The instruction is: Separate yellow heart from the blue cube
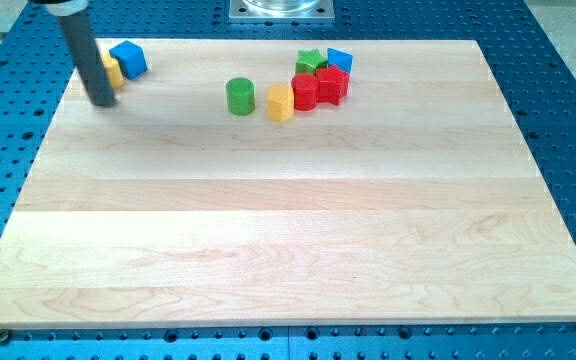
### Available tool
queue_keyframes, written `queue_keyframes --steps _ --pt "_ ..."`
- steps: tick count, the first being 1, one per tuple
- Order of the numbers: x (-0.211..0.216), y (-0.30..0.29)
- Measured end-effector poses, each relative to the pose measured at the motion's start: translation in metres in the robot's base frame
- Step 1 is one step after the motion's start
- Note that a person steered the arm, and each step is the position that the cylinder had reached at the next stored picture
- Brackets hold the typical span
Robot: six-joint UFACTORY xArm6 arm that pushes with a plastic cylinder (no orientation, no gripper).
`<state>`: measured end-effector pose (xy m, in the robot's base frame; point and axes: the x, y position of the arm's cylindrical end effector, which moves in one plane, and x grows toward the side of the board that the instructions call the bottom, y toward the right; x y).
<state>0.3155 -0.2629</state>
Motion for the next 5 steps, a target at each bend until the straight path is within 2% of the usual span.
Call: queue_keyframes --steps 1,2,3,4,5 --pt "-0.028 -0.040" --pt "-0.049 -0.002" --pt "-0.046 0.050" --pt "-0.019 0.050" --pt "-0.018 0.080"
